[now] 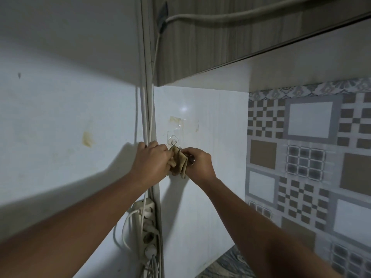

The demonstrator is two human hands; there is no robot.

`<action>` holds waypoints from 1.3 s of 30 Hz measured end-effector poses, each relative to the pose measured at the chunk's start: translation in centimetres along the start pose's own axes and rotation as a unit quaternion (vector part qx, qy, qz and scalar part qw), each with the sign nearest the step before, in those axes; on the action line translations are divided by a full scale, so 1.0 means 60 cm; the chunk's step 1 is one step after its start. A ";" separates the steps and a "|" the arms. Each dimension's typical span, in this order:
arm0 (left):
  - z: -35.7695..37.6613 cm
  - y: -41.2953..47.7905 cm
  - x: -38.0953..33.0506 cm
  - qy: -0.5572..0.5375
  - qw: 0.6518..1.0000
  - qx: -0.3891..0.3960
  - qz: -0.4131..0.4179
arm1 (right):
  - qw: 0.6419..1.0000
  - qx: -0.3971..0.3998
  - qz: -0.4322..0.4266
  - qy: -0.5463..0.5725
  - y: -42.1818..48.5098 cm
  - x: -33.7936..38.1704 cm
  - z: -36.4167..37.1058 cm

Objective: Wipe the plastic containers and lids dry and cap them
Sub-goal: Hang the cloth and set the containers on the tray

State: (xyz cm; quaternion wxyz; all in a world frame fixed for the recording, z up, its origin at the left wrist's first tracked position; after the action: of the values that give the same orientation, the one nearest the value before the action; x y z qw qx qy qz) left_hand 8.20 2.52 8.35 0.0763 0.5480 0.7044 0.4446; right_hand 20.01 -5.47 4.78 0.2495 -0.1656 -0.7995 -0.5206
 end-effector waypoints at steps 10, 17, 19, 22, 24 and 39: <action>-0.031 -0.020 -0.001 -0.024 0.998 -0.053 0.000 | 0.999 0.011 0.017 -0.032 -0.016 -0.014 -0.043; -0.098 -0.057 -0.050 -0.079 0.986 -0.138 0.043 | 0.993 0.024 0.059 -0.102 -0.070 -0.019 -0.107; -0.120 -0.068 -0.093 -0.112 0.976 -0.169 0.083 | 0.989 0.026 0.084 -0.119 -0.100 -0.024 -0.131; -0.103 -0.088 -0.181 -0.203 0.962 -0.141 0.115 | 0.978 0.043 0.141 -0.146 -0.172 -0.056 -0.171; -0.065 -0.100 -0.244 -0.268 0.955 -0.063 0.110 | 0.967 0.058 0.177 -0.175 -0.223 -0.085 -0.197; 0.282 -0.302 -0.595 -0.373 0.830 0.396 0.121 | 0.804 0.284 0.398 -0.337 -0.575 -0.355 -0.245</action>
State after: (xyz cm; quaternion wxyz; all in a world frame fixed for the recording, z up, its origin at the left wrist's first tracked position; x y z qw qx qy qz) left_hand 19.32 -18.35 -28.08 0.0554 0.7361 0.6664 -0.1053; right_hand 22.73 -32.95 -28.37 0.1859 -0.5562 -0.8092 -0.0365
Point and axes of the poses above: each hand's wrist, its own y-axis towards the middle knuckle, its own z-axis out of the palm, x = y × z, the point moved 8 cm from there along y, towards the middle knuckle, and after that the axes turned 2 degrees about z, right-handed, at the moved point
